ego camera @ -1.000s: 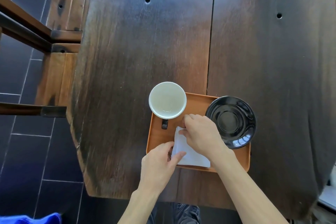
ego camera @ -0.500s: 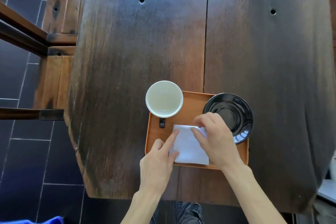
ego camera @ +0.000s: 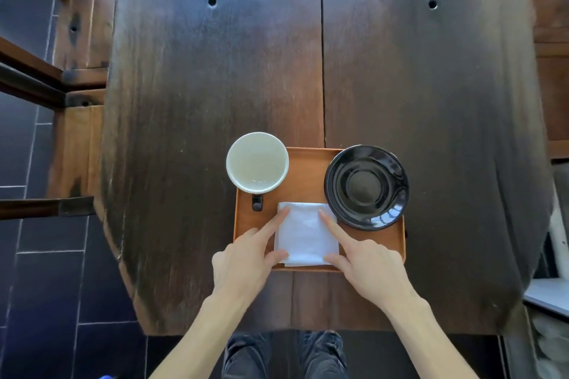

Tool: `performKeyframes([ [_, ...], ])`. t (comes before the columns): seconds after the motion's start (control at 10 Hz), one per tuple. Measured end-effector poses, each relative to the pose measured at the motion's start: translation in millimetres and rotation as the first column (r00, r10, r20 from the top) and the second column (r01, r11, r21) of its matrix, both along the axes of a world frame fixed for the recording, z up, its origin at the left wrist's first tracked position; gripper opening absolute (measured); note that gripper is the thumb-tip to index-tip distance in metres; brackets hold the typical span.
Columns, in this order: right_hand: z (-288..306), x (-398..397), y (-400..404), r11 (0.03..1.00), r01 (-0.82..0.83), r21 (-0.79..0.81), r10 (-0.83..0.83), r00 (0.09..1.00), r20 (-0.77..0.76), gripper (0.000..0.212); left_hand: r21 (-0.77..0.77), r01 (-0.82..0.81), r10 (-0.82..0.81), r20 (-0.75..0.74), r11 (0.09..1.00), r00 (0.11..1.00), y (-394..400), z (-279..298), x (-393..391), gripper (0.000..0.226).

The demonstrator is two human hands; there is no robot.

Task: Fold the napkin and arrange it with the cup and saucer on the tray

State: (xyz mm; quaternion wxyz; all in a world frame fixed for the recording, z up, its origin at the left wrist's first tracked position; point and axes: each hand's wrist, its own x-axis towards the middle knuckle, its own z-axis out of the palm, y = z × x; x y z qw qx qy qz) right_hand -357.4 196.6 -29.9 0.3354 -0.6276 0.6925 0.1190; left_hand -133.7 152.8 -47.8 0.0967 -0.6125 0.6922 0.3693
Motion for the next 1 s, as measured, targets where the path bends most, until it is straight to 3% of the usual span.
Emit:
performKeyframes([
  [0.2,4.0,-6.0,3.2,1.0,0.031,0.002,-0.031,0.999,0.025,0.076,0.052,-0.007,0.007,0.004,0.999,1.0,-0.5,5.8,1.8,0.076],
  [0.4,3.0,-7.7,15.9,1.0,0.006,0.001,-0.006,0.999,0.046,0.063,0.07,-0.101,0.1,0.016,0.992,0.995,7.8,8.7,-0.2,0.068],
  [0.6,-2.7,-4.6,16.4,0.998,0.058,-0.01,-0.057,0.995,0.086,0.06,0.037,-0.057,0.055,0.068,0.998,0.996,-2.2,13.3,2.6,0.069],
  [0.7,0.6,3.8,16.3,1.0,-0.007,-0.001,0.007,0.998,0.066,0.06,0.075,-0.033,0.026,0.087,0.997,0.996,-3.9,17.6,6.9,0.069],
  [0.9,34.3,-4.6,7.7,0.966,0.118,0.229,-0.17,0.96,0.221,0.057,0.123,-0.074,0.074,0.003,0.99,0.997,7.8,55.6,1.4,0.057],
  [1.0,54.1,-11.0,16.7,0.975,0.17,0.142,-0.189,0.973,0.131,0.047,0.032,-0.118,0.118,-0.022,0.993,0.993,25.0,78.2,11.8,0.048],
])
